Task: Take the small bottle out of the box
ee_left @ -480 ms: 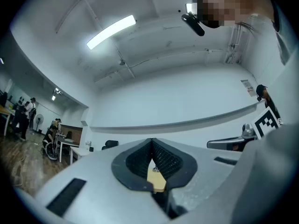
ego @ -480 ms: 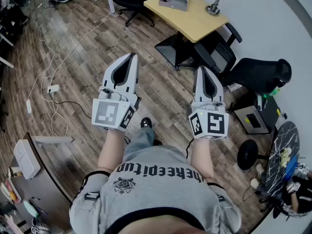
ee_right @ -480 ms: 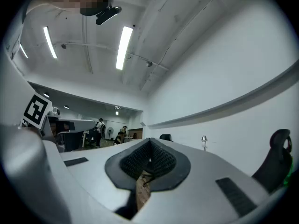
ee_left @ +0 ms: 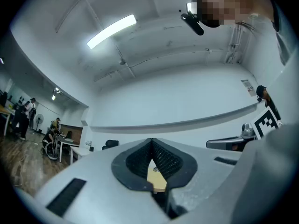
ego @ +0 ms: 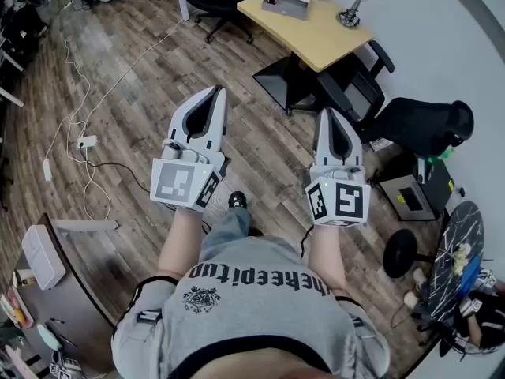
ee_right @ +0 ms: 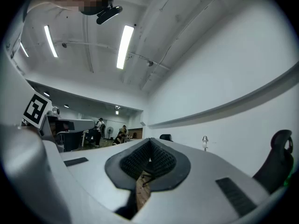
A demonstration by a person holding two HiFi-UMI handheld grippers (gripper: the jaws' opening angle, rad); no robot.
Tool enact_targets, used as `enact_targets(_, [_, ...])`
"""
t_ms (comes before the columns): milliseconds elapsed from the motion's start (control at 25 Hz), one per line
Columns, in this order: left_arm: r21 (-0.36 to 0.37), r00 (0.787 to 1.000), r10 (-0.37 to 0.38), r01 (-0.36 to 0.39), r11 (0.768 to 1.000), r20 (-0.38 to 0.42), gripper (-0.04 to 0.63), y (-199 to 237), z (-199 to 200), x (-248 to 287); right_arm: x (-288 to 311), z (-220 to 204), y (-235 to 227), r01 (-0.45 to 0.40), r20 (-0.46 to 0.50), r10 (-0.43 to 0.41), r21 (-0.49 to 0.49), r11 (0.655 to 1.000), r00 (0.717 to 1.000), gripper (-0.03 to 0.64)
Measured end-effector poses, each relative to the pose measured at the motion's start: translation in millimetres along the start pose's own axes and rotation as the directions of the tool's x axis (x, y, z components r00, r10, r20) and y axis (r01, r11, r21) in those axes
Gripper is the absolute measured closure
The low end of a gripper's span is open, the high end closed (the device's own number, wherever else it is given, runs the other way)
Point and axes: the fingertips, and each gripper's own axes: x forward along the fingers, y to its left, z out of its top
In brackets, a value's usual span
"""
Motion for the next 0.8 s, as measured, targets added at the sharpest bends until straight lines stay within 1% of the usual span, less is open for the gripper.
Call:
enact_targets(80, [0.0, 1.0, -0.001, 0.001, 1.0, 0.002, 0.592, 5.5, -1.7, 8.0, 9.0, -0.3, -4.9, 0.015, 0.006, -0.015, 0.007, 1.0, 1.0, 0.615])
enact_targets(200, [0.0, 1.0, -0.001, 0.001, 1.0, 0.009, 0.592, 16.9, -4.0, 23.8, 27.4, 1.1, -9.4, 0.005, 0.026, -0.006, 0.031, 1.0, 1.0, 0.615])
enact_targets(360, [0.0, 1.0, -0.003, 0.003, 1.0, 0.019, 0.592, 35.5, -8.8, 49.1, 55.2, -0.7, -13.7, 0.004, 0.039, -0.005, 0.031, 1.0, 0.999, 0.615])
enact_targets(560, [0.0, 0.999, -0.021, 0.021, 1.0, 0.027, 0.592, 56.7, -14.3, 84.6, 94.1, -5.3, -19.4, 0.004, 0.044, -0.005, 0.03, 1.0, 0.999, 0.615])
enact_targets(800, [-0.008, 0.999, -0.047, 0.048, 0.999, 0.023, 0.592, 83.1, -25.7, 116.6, 132.7, -14.5, -21.8, 0.029, 0.04, -0.03, 0.027, 0.999, 0.999, 0.615])
